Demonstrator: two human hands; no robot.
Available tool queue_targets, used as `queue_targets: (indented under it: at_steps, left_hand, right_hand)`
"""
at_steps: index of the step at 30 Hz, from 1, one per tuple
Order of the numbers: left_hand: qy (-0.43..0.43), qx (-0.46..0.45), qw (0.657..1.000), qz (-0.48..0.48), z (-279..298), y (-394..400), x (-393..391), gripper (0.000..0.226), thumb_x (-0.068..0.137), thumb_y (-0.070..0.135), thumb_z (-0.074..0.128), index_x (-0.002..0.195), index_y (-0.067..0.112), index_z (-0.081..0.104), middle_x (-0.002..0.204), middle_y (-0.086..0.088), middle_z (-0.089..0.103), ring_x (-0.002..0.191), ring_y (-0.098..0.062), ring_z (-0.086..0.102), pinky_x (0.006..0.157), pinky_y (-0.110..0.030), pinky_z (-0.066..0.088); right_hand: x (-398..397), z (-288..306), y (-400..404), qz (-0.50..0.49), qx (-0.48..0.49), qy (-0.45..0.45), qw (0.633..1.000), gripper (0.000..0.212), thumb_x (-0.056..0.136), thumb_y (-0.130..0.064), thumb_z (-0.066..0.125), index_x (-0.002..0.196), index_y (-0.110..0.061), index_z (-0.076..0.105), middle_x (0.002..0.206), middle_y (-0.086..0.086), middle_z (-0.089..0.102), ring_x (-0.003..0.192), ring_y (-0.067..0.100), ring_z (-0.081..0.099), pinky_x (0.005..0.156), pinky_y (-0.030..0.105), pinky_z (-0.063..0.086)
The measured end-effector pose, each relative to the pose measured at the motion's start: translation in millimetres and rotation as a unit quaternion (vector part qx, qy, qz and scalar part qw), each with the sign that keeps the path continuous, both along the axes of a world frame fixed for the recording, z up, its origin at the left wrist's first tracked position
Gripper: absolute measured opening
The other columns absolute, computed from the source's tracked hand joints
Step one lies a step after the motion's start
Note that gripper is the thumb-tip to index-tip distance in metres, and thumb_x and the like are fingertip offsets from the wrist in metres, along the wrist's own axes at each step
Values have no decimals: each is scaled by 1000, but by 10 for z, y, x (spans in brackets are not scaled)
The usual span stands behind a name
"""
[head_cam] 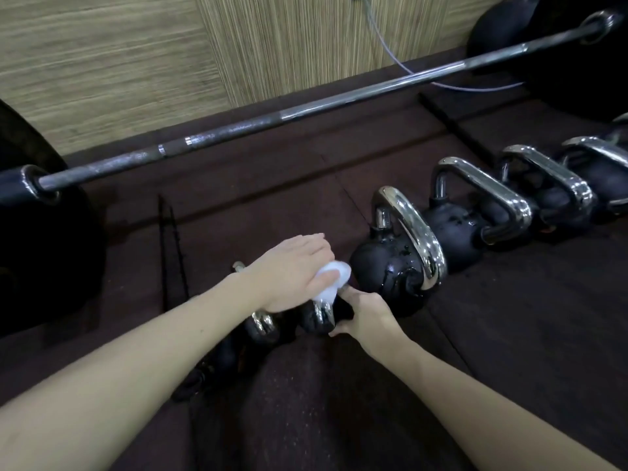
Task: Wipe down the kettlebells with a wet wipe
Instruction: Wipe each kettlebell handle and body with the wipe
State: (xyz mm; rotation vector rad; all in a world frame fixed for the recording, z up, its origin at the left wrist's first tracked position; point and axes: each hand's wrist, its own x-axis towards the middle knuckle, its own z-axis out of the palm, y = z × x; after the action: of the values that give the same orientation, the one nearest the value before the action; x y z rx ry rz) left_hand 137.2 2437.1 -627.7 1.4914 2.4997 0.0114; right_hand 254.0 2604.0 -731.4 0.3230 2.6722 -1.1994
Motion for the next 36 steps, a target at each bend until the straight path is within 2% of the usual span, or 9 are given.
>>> queue_targets:
  at_steps: [5,7,9,12,14,19,24,30,36]
  left_hand:
    - [-197,42,959,201,65,166,10,40,110,50,29,132,23,48,127,3,55,112,-26,59,97,-45,46]
    - [-77,22,991,110,3,121,116,54,108,50,24,140,17,51,146,-3,51,143,-31,46,116,-46,38]
    - [54,-1,998,-17,-60,16,321,61,106,50,26,140,12,58,155,-8,49,160,-34,23,128,-51,25]
    - [198,-31,962,-184,-129,-118,601,41,104,39,46,127,14,68,141,-11,62,153,-40,38,126,-58,28]
    - [233,-18,946,-224,-171,-191,551,32,104,35,49,124,17,66,134,-7,65,148,-37,46,128,-54,21]
    - [76,-2,994,-82,-17,-159,290,59,110,57,26,143,19,56,157,-2,48,162,-24,21,131,-44,17]
    - [-181,98,957,204,-4,176,72,43,114,45,26,124,19,58,133,3,54,124,-23,57,108,-42,45]
    - [-206,133,920,306,72,375,-16,51,114,40,24,119,11,65,120,-4,67,112,-24,63,105,-44,48]
    - [-207,284,877,329,353,530,-119,48,114,38,30,115,14,72,128,3,70,125,-15,60,105,-30,43]
  right_hand:
    - [15,-9,47,-1,-78,22,997,74,77,-27,83,146,-28,57,151,-4,57,138,15,54,115,42,47]
    - [38,-47,45,8,-15,9,1000,84,67,-10,89,144,-28,59,141,-9,65,130,10,58,109,34,50]
    - [79,-62,39,16,7,56,998,51,76,-6,80,126,-15,70,112,-1,76,106,16,69,88,37,58]
    - [130,84,-33,0,-21,142,990,26,106,-9,48,106,-11,75,87,-7,75,82,-4,72,71,19,54]
    - [122,97,-43,-15,-75,121,990,27,108,-19,52,117,-11,76,108,1,79,98,0,74,73,17,57]
    - [45,96,7,34,-3,46,998,35,98,-22,69,132,-12,66,103,-13,69,83,-11,67,71,5,47]
    - [21,150,22,26,0,-8,1000,104,69,-12,93,158,-23,40,161,-3,44,147,10,42,121,22,32]
    - [274,382,95,87,60,6,994,94,93,-29,76,165,-26,16,169,-9,27,154,10,28,125,23,22]
    - [759,770,881,194,151,-10,969,59,95,-44,69,149,-30,47,149,-11,51,137,8,48,109,16,35]
